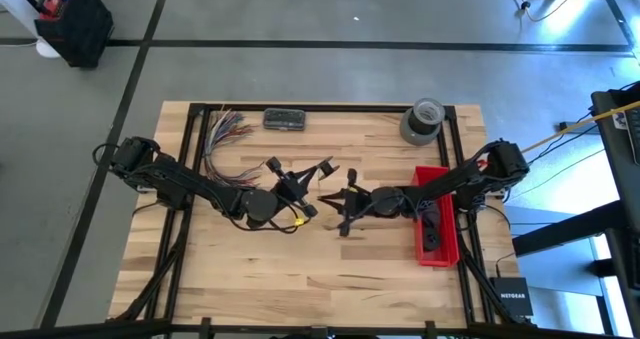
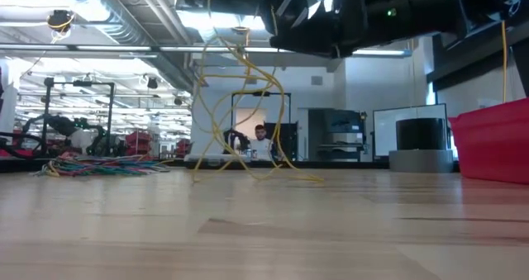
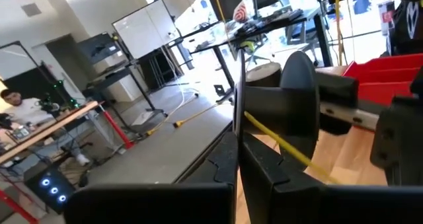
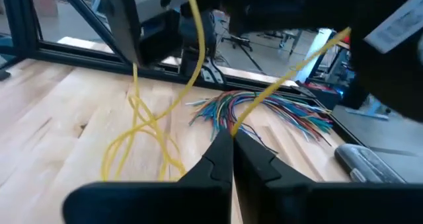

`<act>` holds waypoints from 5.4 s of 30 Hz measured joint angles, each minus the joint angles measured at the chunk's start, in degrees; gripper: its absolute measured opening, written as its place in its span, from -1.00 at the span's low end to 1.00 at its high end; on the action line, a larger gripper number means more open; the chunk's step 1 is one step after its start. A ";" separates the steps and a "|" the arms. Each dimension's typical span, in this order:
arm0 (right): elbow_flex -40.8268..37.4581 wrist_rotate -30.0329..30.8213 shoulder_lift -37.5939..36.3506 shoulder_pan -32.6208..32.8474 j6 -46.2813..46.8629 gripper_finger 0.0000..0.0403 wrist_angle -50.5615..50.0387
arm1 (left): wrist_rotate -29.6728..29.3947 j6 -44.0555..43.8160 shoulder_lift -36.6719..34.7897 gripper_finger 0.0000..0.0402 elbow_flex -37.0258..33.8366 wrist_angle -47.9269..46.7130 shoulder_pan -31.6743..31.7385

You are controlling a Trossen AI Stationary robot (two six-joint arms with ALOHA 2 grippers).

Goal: Coil cords
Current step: Coil the yellow wire onto the black spool

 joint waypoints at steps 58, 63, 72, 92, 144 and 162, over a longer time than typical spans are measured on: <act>3.92 -2.53 -1.01 -0.93 -2.47 -1.00 -5.87 | 8.35 1.69 -1.40 -0.99 -0.43 7.87 2.08; 4.00 2.66 -1.02 -1.10 -3.65 -1.00 -9.55 | 8.50 2.97 -1.88 -0.99 0.00 8.07 0.86; 4.27 4.65 -1.08 -1.05 -3.17 -0.88 -9.84 | 4.39 5.07 -4.50 -0.99 0.20 4.26 -2.85; 4.79 7.06 -30.67 7.25 2.71 -0.23 -53.18 | 7.50 1.92 -4.46 -1.00 -2.30 0.41 -3.95; 3.32 -0.27 -25.65 4.97 -1.66 -0.24 -39.78 | 25.62 -1.36 -4.07 -1.00 -2.64 -12.21 -2.88; 3.31 -11.73 -17.08 -1.25 -5.82 -0.50 -31.53 | 26.56 -0.39 -4.07 -1.00 -2.62 -11.42 -2.81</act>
